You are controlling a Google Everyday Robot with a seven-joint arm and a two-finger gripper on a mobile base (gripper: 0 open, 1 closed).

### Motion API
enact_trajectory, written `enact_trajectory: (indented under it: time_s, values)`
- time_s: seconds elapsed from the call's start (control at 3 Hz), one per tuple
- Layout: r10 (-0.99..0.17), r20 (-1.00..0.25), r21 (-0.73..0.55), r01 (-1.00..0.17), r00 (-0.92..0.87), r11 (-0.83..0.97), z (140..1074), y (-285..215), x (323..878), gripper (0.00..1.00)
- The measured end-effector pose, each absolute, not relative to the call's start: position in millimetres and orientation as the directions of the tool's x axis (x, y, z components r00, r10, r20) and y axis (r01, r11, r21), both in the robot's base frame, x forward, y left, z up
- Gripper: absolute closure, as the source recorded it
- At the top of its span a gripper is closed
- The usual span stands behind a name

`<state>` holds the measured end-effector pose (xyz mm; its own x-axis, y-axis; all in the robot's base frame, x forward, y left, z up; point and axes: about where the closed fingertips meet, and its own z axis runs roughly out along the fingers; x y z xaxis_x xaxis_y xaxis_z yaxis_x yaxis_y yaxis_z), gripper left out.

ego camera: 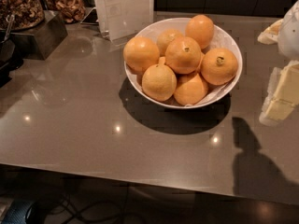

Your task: Pick orange from white bowl

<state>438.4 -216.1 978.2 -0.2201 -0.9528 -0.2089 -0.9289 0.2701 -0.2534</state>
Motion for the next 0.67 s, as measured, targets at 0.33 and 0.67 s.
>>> enact_trajectory:
  time_s: [0.33,0.67]
  values:
    - [-0.953,-0.212,-0.258,-0.928,-0.218,0.270,979,-216,440,0.00]
    - [-0.950,-0.246,-0.282,-0.923,-0.193,0.261,989,-214,462,0.00]
